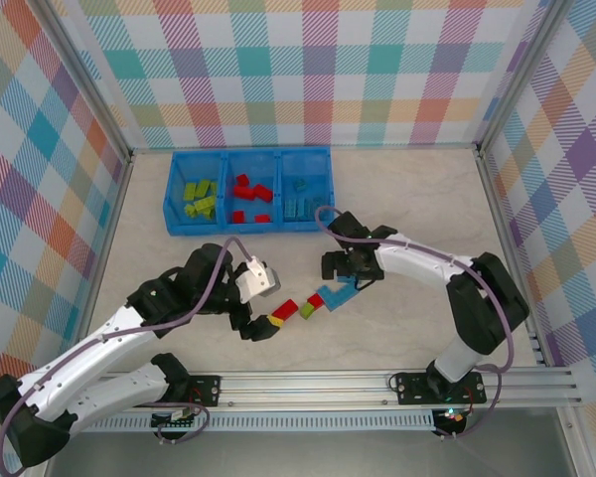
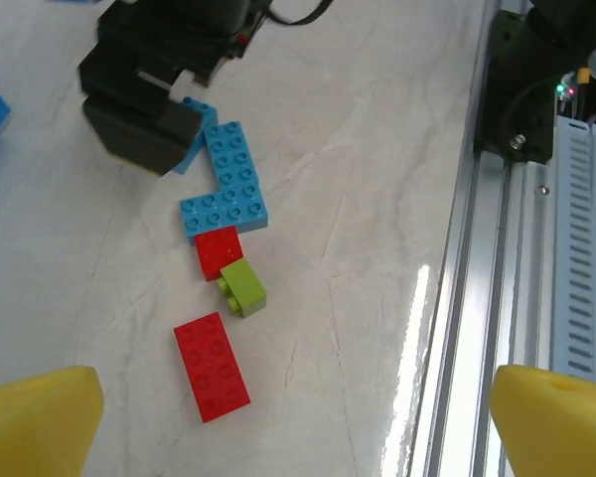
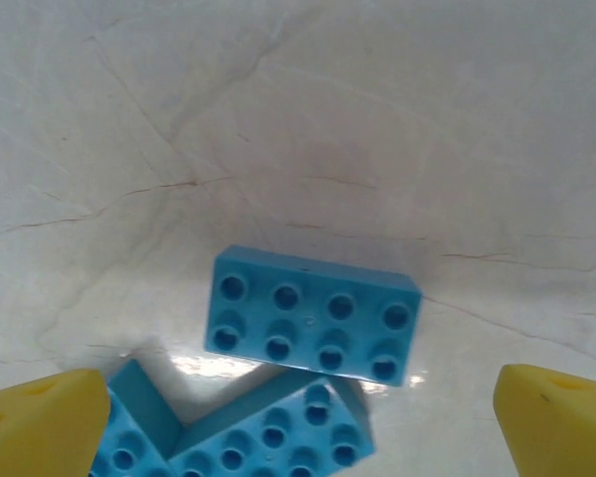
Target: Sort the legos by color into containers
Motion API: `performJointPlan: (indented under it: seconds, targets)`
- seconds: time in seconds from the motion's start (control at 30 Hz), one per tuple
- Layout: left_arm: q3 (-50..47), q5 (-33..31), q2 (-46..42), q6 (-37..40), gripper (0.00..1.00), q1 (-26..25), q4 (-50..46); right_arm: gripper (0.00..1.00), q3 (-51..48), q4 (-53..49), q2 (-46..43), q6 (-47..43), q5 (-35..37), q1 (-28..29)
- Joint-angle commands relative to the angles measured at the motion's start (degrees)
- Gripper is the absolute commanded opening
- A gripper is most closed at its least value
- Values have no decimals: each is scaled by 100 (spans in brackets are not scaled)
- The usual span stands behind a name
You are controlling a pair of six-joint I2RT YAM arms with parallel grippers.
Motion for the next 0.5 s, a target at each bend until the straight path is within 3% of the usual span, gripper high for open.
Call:
performJointPlan:
  seconds: [0.0, 0.17, 0.3, 0.47]
  targets:
    - [-37, 273, 41, 1039, 100, -141, -148, 100, 261, 84, 522, 504, -59, 26]
    - [-297, 490, -187, 1753, 100, -218, -536, 92, 296, -50, 926, 627, 447, 31]
    - [-499, 634, -483, 2132, 100, -230, -538, 67, 92, 199, 829, 595, 550, 26]
    - [-585, 542, -655, 2302, 100, -228, -457, 49, 223, 179, 601, 417, 619, 26]
